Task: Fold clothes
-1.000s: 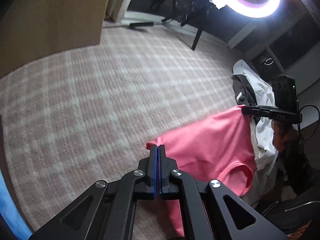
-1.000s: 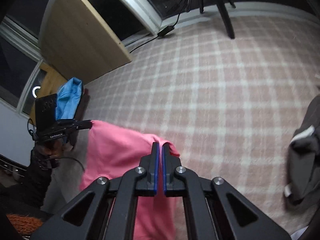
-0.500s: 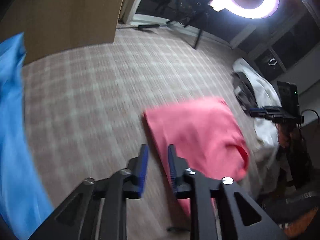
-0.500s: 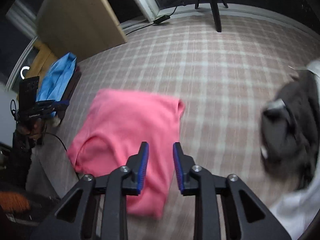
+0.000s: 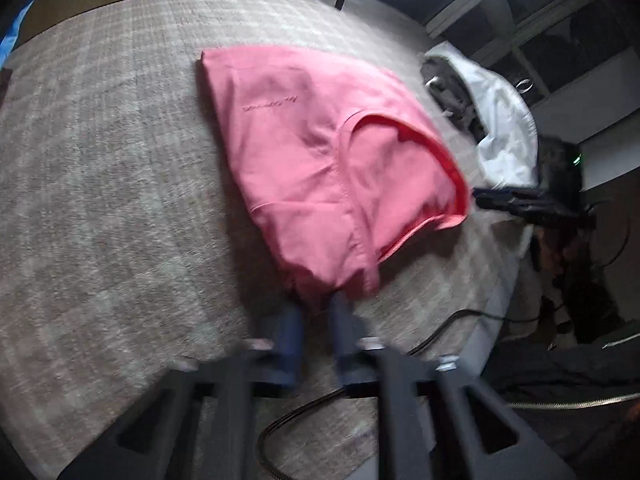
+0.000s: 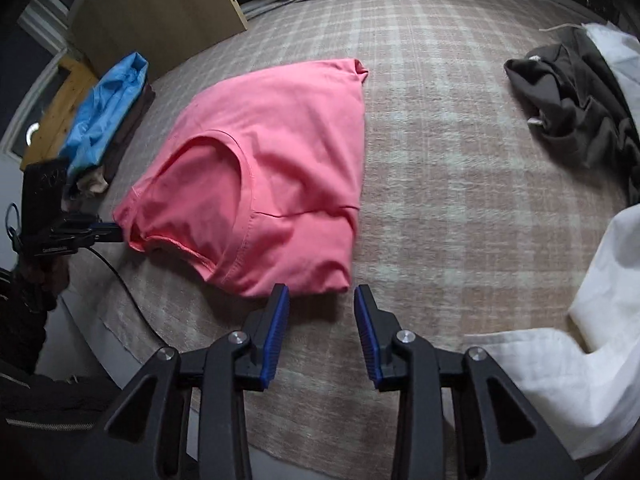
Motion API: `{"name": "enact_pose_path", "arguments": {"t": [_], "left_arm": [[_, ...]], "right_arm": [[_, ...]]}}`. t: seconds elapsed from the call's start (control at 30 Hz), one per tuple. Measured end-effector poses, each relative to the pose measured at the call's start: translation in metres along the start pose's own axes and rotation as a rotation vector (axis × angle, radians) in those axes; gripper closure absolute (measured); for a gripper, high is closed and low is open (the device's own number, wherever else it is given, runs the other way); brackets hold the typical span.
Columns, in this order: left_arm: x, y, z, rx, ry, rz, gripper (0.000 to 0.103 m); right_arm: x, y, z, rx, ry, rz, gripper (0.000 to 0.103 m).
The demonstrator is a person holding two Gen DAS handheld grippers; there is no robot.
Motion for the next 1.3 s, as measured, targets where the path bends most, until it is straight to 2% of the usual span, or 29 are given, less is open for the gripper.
{"name": "enact_pose_path", "arguments": {"t": [0.07, 0.1, 0.13, 0.17, 0.23, 0.3, 0.33, 0.4, 0.43, 0.5, 0.57, 0.67, 0.83, 0.9, 0.93, 1.0, 1.1, 1.17, 1.23, 1.3], "left_arm": [[0.002, 0.002, -0.002, 0.002, -0.015, 0.000, 0.101], [0.003, 0.003, -0.002, 0.003, -0.025, -0.002, 0.101], [0.003, 0.004, -0.003, 0.004, -0.035, -0.004, 0.101], [0.004, 0.006, -0.004, 0.005, -0.045, -0.006, 0.101], [0.006, 0.008, -0.006, 0.007, -0.065, -0.010, 0.101], [0.004, 0.010, -0.008, 0.011, -0.076, -0.019, 0.099], [0.001, 0.011, -0.011, 0.024, -0.082, -0.030, 0.100], [0.006, 0.012, -0.010, 0.031, -0.095, -0.024, 0.093], [0.010, 0.012, -0.010, 0.033, -0.101, -0.018, 0.089], [0.018, 0.013, -0.009, 0.036, -0.125, 0.002, 0.088], [0.029, 0.010, -0.001, 0.007, -0.153, 0.039, 0.088], [0.027, -0.002, 0.016, -0.058, -0.130, 0.062, 0.088], [-0.006, -0.018, 0.011, -0.060, -0.145, -0.009, 0.089], [-0.009, -0.021, 0.009, -0.050, -0.163, -0.037, 0.086], [0.001, -0.022, 0.011, -0.057, -0.169, -0.018, 0.089], [0.024, -0.024, 0.019, -0.084, -0.175, 0.039, 0.089], [0.030, -0.035, 0.026, -0.113, -0.181, 0.087, 0.088], [0.010, -0.043, 0.022, -0.098, -0.172, 0.048, 0.088], [-0.019, -0.043, 0.009, -0.068, -0.170, -0.031, 0.088], [-0.017, -0.043, 0.005, -0.050, -0.148, -0.021, 0.086]], "right_arm": [[-0.006, -0.004, 0.002, -0.024, -0.021, 0.012, 0.070], [-0.010, -0.005, 0.002, -0.032, -0.029, 0.013, 0.074], [-0.013, -0.005, 0.001, -0.031, -0.030, 0.009, 0.094], [-0.013, -0.003, -0.002, -0.016, -0.028, 0.001, 0.101], [-0.016, 0.002, -0.008, 0.020, -0.004, -0.021, 0.100], [-0.018, 0.009, -0.010, 0.050, 0.080, -0.062, 0.097], [-0.016, 0.010, -0.009, 0.048, 0.107, -0.069, 0.091], [-0.003, 0.009, -0.004, 0.007, 0.119, -0.035, 0.085], [0.007, 0.006, -0.005, -0.003, 0.108, 0.008, 0.085], [0.022, -0.002, -0.014, 0.020, 0.087, 0.084, 0.085], [0.024, -0.012, -0.028, 0.076, 0.060, 0.122, 0.085], [0.006, -0.024, -0.044, 0.124, 0.056, 0.109, 0.085], [-0.039, -0.027, -0.054, 0.160, 0.063, -0.002, 0.085], [-0.036, -0.027, -0.054, 0.166, 0.071, -0.029, 0.085], [-0.028, -0.027, -0.055, 0.161, 0.057, -0.024, 0.085], [-0.005, -0.031, -0.056, 0.148, 0.012, 0.045, 0.085], [0.004, -0.045, -0.053, 0.115, -0.021, 0.096, 0.085], [-0.011, -0.054, -0.049, 0.088, -0.033, 0.068, 0.085], [-0.030, -0.053, -0.048, 0.079, -0.029, -0.002, 0.085], [-0.044, -0.048, -0.045, 0.073, -0.019, -0.069, 0.085]]}}
Point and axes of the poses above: each gripper's, at about its wrist camera, not at the fingertips, and x roughly against the way its jaws point, z to its right, y to its underside, the point moved 3 cm from there along -x, roughly the way its jaws point, and after that the axes turned 7 degrees about -z, right-handed, at the moved point
